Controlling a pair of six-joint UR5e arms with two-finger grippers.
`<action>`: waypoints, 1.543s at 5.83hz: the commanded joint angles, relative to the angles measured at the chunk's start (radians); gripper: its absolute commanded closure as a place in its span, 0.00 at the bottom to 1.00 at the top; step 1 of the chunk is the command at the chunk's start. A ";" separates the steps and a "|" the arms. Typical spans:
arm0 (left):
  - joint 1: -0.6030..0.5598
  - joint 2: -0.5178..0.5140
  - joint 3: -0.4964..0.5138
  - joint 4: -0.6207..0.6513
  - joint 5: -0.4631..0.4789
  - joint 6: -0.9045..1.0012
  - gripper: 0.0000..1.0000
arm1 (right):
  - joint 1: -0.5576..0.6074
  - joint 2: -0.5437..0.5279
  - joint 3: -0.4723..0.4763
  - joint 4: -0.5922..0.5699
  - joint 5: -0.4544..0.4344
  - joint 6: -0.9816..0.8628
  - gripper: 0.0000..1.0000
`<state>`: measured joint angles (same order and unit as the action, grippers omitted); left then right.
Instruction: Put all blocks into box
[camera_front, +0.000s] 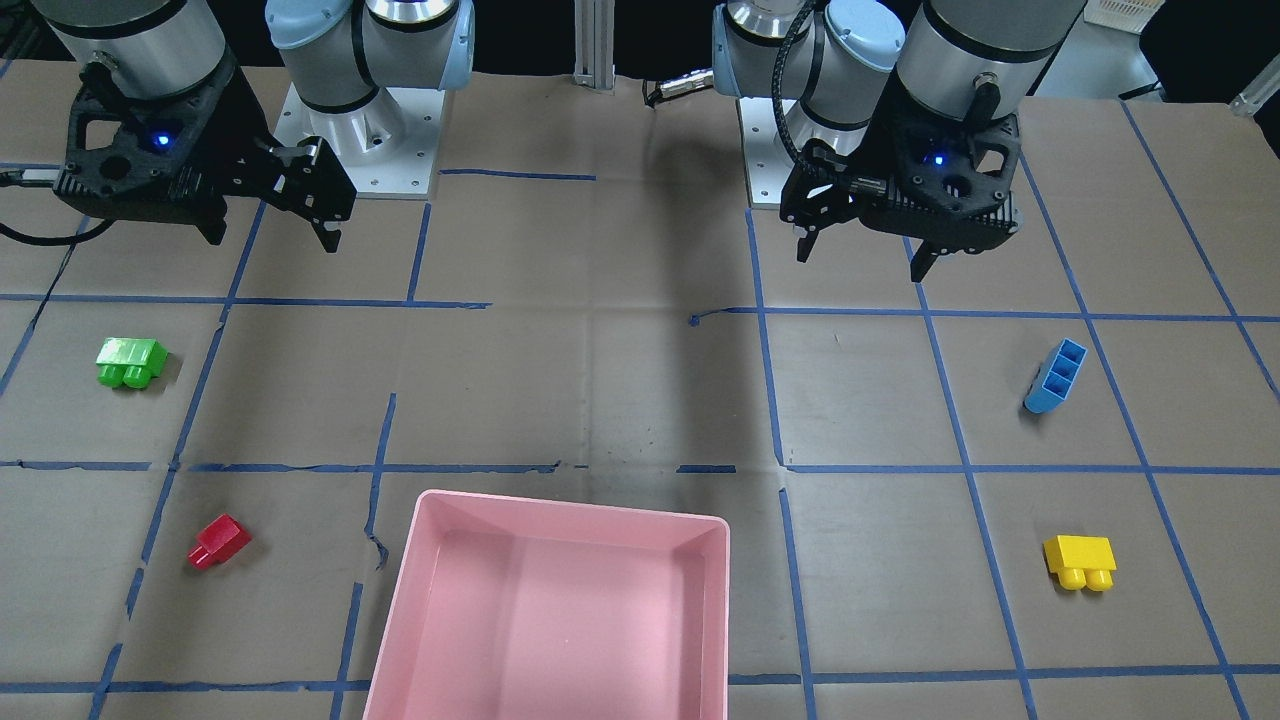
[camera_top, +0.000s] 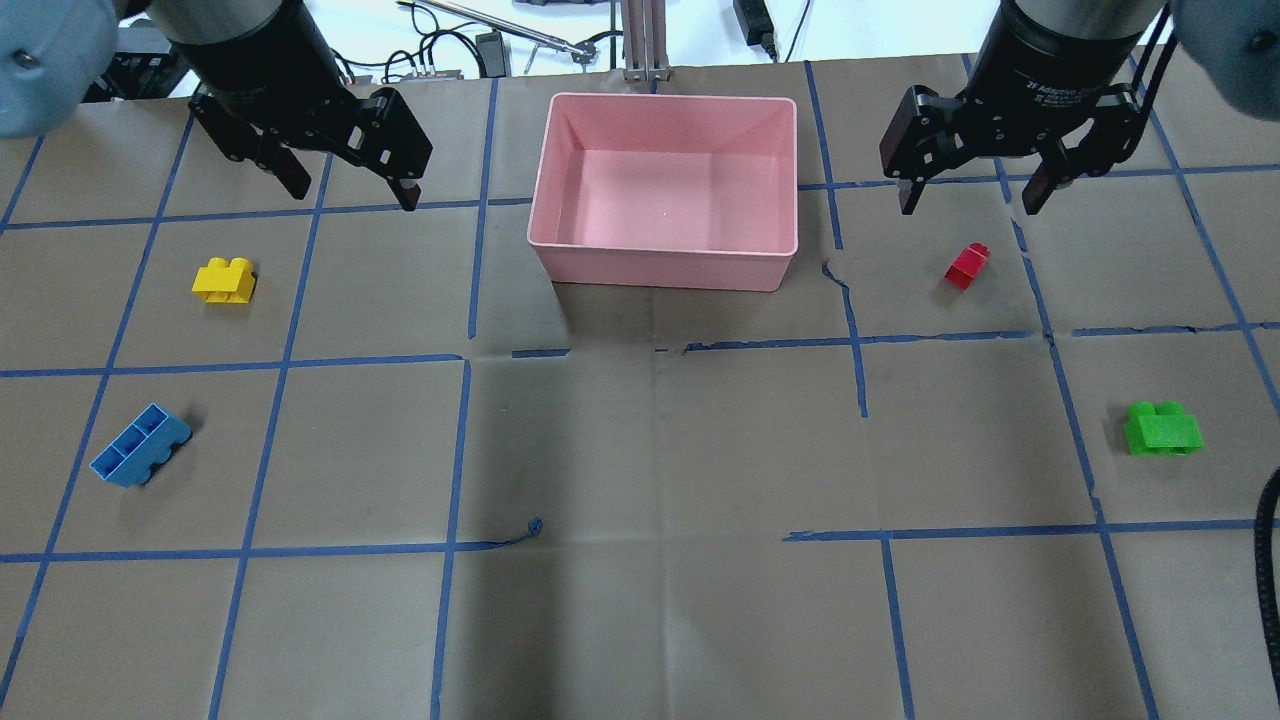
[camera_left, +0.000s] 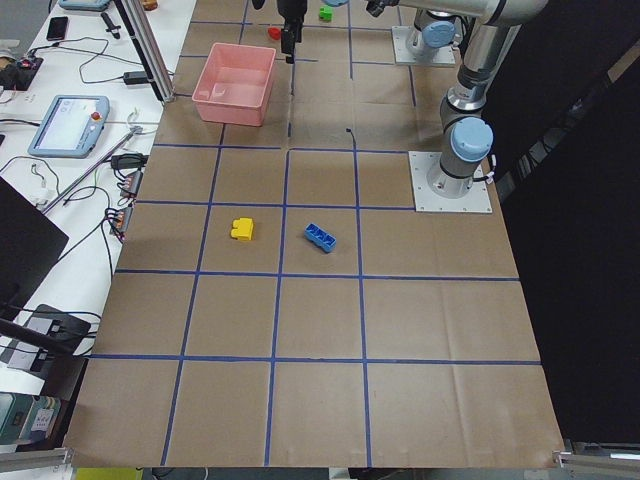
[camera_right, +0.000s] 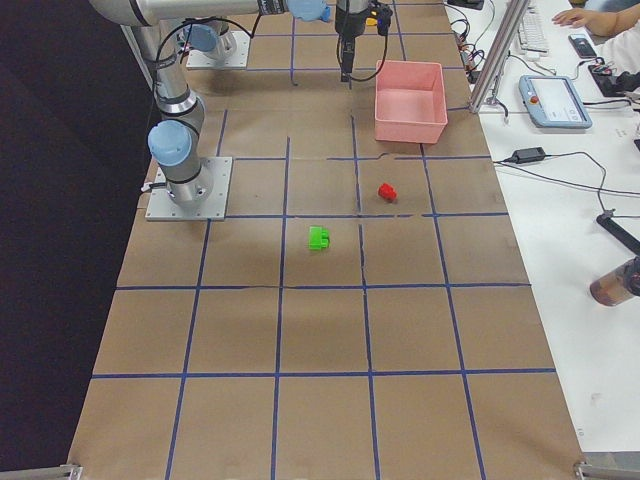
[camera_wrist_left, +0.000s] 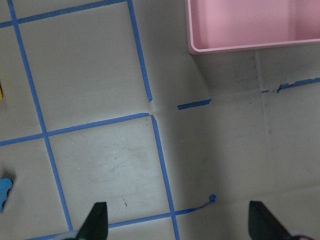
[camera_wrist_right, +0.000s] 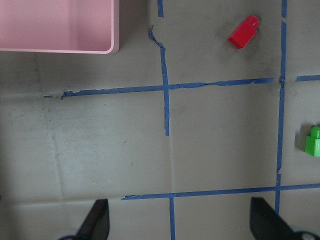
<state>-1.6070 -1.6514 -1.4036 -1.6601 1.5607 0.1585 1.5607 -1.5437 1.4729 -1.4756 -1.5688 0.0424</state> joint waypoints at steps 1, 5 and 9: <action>0.007 0.002 -0.049 -0.003 0.007 0.015 0.01 | -0.011 0.001 -0.025 -0.008 -0.004 -0.009 0.00; 0.422 0.058 -0.178 -0.035 0.089 0.617 0.01 | -0.136 0.010 -0.049 0.001 -0.039 -0.158 0.00; 0.559 -0.121 -0.335 0.315 0.203 1.025 0.01 | -0.567 0.053 -0.039 -0.015 -0.039 -0.681 0.00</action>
<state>-1.0591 -1.7225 -1.6820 -1.4488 1.7422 1.1382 1.0881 -1.5043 1.4318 -1.4907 -1.6079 -0.5463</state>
